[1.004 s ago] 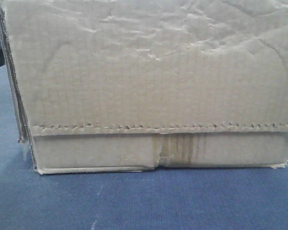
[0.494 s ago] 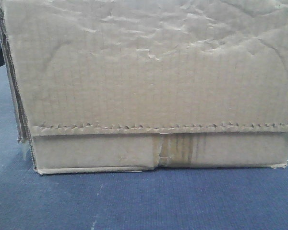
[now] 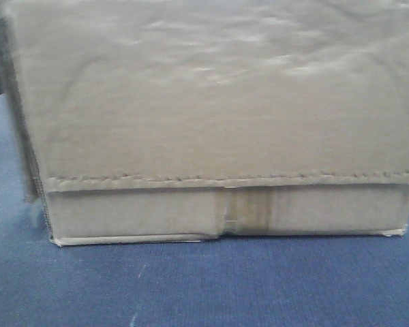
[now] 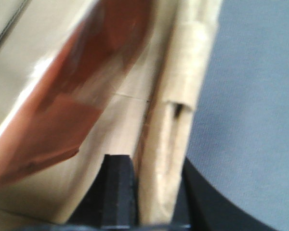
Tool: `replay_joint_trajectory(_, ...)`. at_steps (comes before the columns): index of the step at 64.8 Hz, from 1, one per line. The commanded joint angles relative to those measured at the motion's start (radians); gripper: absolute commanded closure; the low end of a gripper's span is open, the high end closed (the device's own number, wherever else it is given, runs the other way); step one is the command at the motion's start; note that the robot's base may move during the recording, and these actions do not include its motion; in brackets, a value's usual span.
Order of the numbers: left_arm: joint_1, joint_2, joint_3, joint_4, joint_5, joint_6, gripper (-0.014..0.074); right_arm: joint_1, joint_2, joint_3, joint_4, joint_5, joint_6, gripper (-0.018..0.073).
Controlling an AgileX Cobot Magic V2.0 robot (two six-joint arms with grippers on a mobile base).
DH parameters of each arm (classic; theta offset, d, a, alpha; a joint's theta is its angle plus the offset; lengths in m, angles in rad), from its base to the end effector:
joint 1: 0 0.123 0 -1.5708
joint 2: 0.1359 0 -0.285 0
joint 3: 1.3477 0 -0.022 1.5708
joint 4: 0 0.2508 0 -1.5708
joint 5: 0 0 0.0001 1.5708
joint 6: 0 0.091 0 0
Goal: Stack two boxes on right shelf middle
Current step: 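Grip both side walls of the plain box with both grippers and lift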
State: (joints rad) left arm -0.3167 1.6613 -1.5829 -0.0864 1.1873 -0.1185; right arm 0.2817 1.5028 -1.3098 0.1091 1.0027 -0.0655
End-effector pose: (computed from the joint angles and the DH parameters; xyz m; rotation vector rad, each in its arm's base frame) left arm 0.3296 -0.1157 0.3411 0.2512 2.7562 -0.2357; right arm 0.2970 0.0947 0.3217 -0.4148 2.6538 0.2095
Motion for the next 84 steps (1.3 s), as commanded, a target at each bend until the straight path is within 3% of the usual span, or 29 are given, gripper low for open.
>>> replay_joint_trajectory(1, 0.002, -0.003, 0.000, 0.001, -0.003, -0.018, 0.0708, -0.008, -0.003, -0.010, -0.043, -0.020, 0.002, 0.0713)
replay_joint_trajectory(32, -0.001, -0.017, -0.101, 0.014, 0.034, -0.069, 0.0708, -0.008, -0.068, -0.017, -0.043, -0.054, 0.002, 0.0713)
replay_joint_trajectory(41, -0.025, -0.054, -0.152, 0.062, 0.034, -0.069, 0.0708, -0.008, -0.127, -0.032, -0.043, -0.088, 0.004, 0.0713)
replay_joint_trajectory(48, -0.048, -0.097, -0.199, 0.100, 0.034, -0.069, 0.0708, -0.008, -0.163, -0.082, -0.043, -0.090, 0.004, 0.0713)
replay_joint_trajectory(70, -0.068, -0.245, -0.295, 0.099, -0.093, -0.069, 0.0708, -0.008, -0.197, -0.362, 0.007, -0.026, 0.004, 0.0713)
replay_joint_trajectory(84, -0.068, -0.271, -0.300, 0.100, -0.129, -0.069, 0.0708, -0.008, -0.197, -0.404, 0.007, -0.017, 0.004, 0.0713)
